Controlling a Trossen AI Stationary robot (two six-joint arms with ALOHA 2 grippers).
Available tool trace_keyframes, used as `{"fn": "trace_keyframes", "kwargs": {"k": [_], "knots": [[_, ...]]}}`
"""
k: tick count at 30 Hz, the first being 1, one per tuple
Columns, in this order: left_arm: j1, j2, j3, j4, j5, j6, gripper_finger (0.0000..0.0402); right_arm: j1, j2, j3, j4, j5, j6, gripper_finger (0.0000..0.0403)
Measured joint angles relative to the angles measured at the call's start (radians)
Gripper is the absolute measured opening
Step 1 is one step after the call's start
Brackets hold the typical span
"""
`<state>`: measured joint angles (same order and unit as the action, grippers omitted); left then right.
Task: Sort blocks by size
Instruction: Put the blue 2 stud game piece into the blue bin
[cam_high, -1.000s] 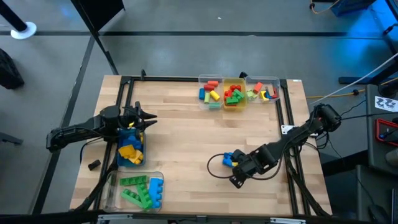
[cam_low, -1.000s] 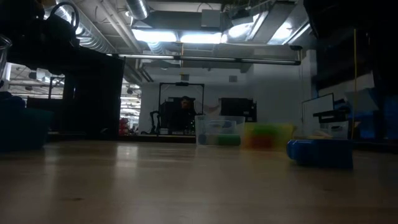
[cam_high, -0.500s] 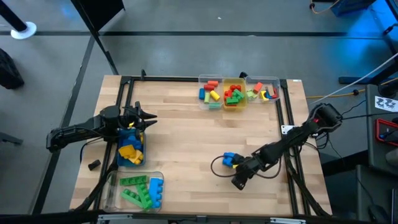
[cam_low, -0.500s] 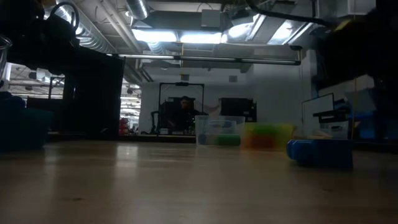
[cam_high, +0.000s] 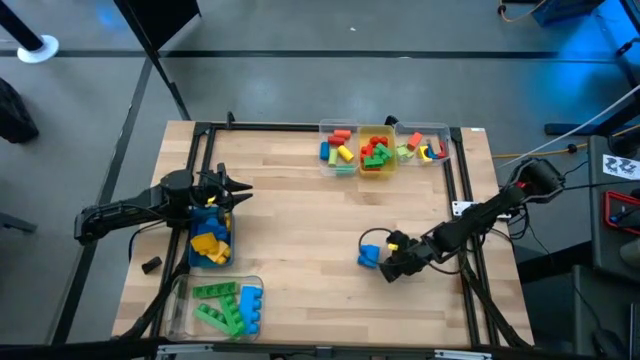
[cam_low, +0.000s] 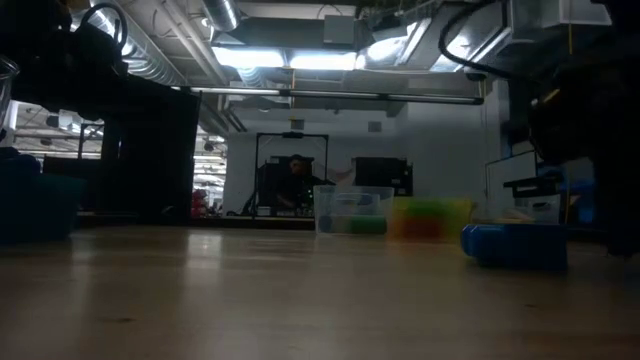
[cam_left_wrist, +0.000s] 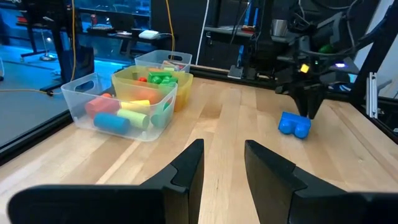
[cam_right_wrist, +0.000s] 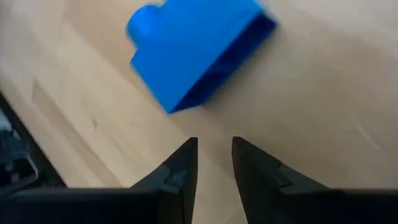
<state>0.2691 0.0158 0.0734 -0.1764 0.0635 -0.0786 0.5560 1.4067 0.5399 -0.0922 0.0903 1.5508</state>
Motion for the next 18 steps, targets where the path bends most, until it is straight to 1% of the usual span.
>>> {"fn": "trace_keyframes", "kwargs": {"k": [2, 4, 8, 12, 18], "knots": [[0.0, 0.0, 0.0, 0.0, 0.0, 0.0, 0.01, 0.0, 0.0, -0.009, 0.011, 0.026, 0.034, 0.0099], [0.0, 0.0, 0.0, 0.0, 0.0, 0.0, 0.01, 0.0, 0.0, -0.013, 0.034, 0.051, 0.035, 0.0099], [0.0, 0.0, 0.0, 0.0, 0.0, 0.0, 0.01, 0.0, 0.0, -0.013, 0.067, 0.059, 0.018, 0.0099], [0.0, 0.0, 0.0, 0.0, 0.0, 0.0, 0.01, 0.0, 0.0, -0.013, 0.086, 0.099, 0.013, 0.0099], [0.0, 0.0, 0.0, 0.0, 0.0, 0.0, 0.01, 0.0, 0.0, -0.013, 0.092, 0.13, 0.013, 0.0099]]}}
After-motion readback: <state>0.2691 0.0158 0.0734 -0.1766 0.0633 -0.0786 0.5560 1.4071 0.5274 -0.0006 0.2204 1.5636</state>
